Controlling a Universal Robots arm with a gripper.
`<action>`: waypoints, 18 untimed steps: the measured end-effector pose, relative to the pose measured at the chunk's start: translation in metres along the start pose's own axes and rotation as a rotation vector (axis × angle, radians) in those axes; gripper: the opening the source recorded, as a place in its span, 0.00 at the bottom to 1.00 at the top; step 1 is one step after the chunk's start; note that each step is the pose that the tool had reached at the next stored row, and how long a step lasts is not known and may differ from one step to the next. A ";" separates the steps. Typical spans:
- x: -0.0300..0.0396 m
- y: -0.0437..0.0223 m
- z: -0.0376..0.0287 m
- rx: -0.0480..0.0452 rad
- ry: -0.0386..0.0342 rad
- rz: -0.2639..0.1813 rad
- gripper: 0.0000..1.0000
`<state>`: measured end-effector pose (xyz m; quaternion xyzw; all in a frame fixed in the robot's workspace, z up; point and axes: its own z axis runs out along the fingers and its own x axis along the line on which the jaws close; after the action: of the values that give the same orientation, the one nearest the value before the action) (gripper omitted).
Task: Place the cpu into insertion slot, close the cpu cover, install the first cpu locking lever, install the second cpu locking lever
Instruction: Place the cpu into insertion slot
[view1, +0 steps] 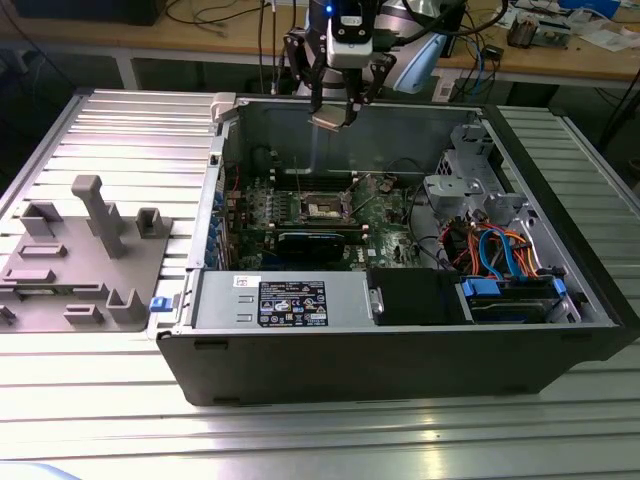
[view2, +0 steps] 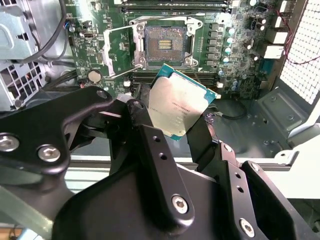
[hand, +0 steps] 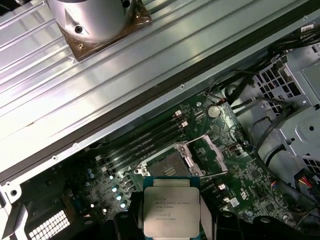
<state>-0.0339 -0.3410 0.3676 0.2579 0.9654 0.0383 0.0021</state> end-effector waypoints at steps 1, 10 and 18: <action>0.0000 0.0000 0.0004 0.0000 -0.0011 0.012 0.54; -0.0036 0.0018 0.0036 0.0021 -0.0058 0.057 0.54; -0.0047 0.0023 0.0046 0.0026 -0.0113 0.132 0.54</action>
<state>-0.0286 -0.3410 0.3631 0.3210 0.9464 0.0356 0.0047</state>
